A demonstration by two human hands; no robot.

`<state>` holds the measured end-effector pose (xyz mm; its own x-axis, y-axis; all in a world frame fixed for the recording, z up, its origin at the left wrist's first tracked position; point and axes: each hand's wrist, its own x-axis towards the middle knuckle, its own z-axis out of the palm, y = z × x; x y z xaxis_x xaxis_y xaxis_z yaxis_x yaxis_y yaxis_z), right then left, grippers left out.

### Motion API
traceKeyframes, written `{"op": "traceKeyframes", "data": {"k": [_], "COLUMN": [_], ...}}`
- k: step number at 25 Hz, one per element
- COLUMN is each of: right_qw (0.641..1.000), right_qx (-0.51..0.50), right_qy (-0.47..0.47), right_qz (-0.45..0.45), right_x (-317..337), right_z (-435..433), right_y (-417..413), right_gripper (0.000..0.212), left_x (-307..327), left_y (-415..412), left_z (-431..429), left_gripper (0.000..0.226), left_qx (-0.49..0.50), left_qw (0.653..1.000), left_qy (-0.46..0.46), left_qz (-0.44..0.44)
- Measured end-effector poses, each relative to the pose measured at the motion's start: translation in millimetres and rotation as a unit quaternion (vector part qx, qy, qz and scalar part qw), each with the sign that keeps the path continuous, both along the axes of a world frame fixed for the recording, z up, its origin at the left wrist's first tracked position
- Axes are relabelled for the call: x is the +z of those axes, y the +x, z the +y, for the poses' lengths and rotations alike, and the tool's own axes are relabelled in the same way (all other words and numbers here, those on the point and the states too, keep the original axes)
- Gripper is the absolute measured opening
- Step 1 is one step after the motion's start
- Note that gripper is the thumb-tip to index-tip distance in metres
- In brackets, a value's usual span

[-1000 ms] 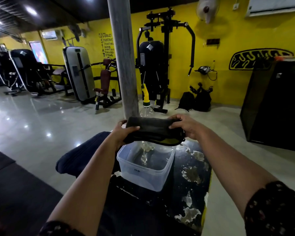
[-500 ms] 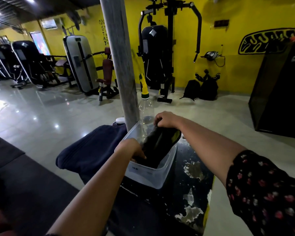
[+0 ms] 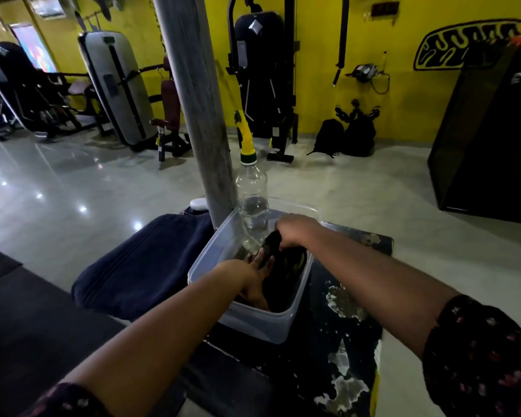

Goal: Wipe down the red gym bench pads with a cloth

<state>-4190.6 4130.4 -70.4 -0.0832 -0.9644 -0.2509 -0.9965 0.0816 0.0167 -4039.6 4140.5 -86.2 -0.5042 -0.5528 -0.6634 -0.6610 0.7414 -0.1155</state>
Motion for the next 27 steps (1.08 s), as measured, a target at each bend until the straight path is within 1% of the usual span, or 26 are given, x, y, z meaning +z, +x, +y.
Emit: {"op": "traceKeyframes", "data": {"k": [1, 3, 4, 6, 9, 12, 13, 15, 19, 20, 22, 23, 25, 27], "right_qw": [1.0, 0.995, 0.991, 0.982, 0.968, 0.961, 0.959, 0.967, 0.982, 0.988, 0.994, 0.994, 0.994, 0.992], "right_qx": [0.019, 0.062, 0.076, 0.075, 0.066, 0.06, 0.084, 0.119, 0.104, 0.085, 0.089, 0.105, 0.101, 0.071], "right_qy": [0.014, 0.076, 0.108, 0.164, 0.22, 0.244, 0.235, 0.179, 0.142, 0.124, 0.059, 0.02, -0.047, -0.093], "right_qz": [-0.005, 0.0, 0.017, 0.056, 0.106, 0.115, 0.133, 0.137, 0.066, 0.029, 0.008, 0.014, -0.004, -0.05], "right_x": [-3.5, -10.4, -13.2, -18.6, -23.4, -22.0, -21.8, -19.8, -2.1, 4.5, 11.3, 13.8, 21.7, 32.2], "right_z": [1.7, 5.9, 7.5, 6.1, -2.2, -1.9, -1.0, 6.1, 28.6, 34.5, 48.8, 55.9, 73.7, 92.0], "right_y": [-1.3, 3.3, 5.8, 8.4, 9.9, 12.4, 11.8, 12.6, 12.5, 14.6, 13.5, 11.1, 4.2, -1.9], "right_gripper": [0.043, 0.053, 0.058, 0.064, 0.063, 0.058, 0.057, 0.053, 0.049, 0.046, 0.04, 0.039, 0.036, 0.033], "left_x": [-3.8, -10.2, -9.9, -7.9, -4.2, -9.7, -11.4, -15.1, -12.8, -10.5, -11.5, -12.5, -4.6, 4.2], "left_y": [0.1, -1.2, -3.8, -11.2, -19.2, -15.1, -11.2, -1.4, 16.7, 19.7, 21.8, 21.1, 17.1, 16.1], "left_z": [-0.6, -1.9, -0.1, 6.8, 14.3, 7.6, 6.0, 1.7, -10.7, -13.8, -12.5, -11.4, -5.9, -0.5], "left_gripper": [0.109, 0.103, 0.101, 0.098, 0.097, 0.091, 0.089, 0.088, 0.089, 0.089, 0.087, 0.084, 0.078, 0.067], "left_qx": [-0.013, -0.017, -0.011, 0.006, 0.046, 0.052, 0.042, 0.029, 0.03, 0.037, 0.051, 0.062, 0.078, 0.07], "left_qw": [1.0, 0.999, 0.999, 0.999, 0.998, 0.998, 0.998, 0.999, 0.997, 0.996, 0.993, 0.991, 0.988, 0.985], "left_qy": [-0.003, 0.007, 0.013, 0.021, 0.034, 0.046, 0.047, 0.038, 0.034, 0.038, 0.041, 0.039, 0.025, -0.009], "left_qz": [-0.014, -0.031, -0.038, -0.044, -0.018, -0.006, -0.009, -0.005, 0.063, 0.078, 0.101, 0.112, 0.131, 0.156]}}
